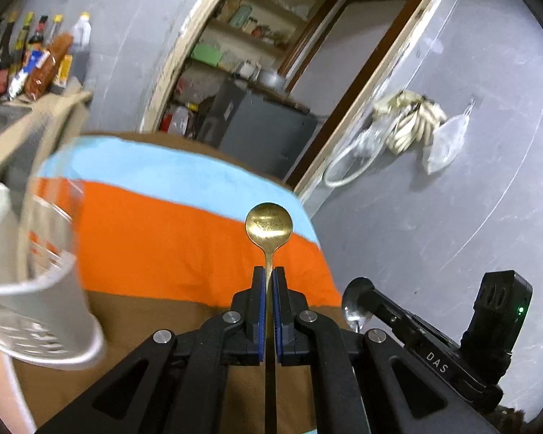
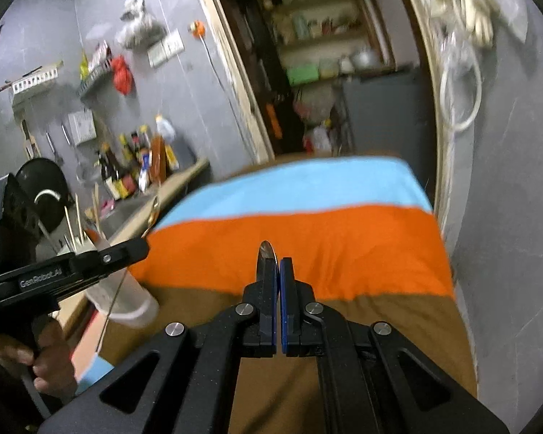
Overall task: Organize utensils
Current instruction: 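Lift both spoons up and carry them over the white caddy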
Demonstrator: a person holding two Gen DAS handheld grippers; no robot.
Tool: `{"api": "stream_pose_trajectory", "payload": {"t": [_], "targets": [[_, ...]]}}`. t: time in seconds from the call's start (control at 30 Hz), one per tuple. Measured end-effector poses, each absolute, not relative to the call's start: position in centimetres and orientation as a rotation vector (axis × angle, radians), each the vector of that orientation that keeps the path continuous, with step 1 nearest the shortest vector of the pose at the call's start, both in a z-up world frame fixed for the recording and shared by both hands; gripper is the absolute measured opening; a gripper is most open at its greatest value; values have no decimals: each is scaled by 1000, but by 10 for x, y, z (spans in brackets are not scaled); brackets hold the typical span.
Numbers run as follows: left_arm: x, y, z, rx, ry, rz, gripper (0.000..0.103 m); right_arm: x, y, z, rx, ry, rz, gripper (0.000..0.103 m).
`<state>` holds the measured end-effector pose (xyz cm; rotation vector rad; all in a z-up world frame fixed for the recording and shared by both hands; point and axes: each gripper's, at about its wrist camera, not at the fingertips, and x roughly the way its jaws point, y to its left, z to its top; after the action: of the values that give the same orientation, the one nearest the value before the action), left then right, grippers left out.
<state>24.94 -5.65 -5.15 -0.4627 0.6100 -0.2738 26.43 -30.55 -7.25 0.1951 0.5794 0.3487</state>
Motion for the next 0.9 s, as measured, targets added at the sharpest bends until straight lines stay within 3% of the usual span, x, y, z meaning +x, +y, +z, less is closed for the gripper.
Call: {"api": "stream_pose_trajectory", "payload": {"t": [0.4, 0.9], "targets": [[224, 46, 14, -492, 456, -201, 4, 253, -206, 34, 143, 311, 358, 2], [231, 175, 10, -626, 244, -83, 4, 257, -80, 50, 122, 109, 362, 2]]}}
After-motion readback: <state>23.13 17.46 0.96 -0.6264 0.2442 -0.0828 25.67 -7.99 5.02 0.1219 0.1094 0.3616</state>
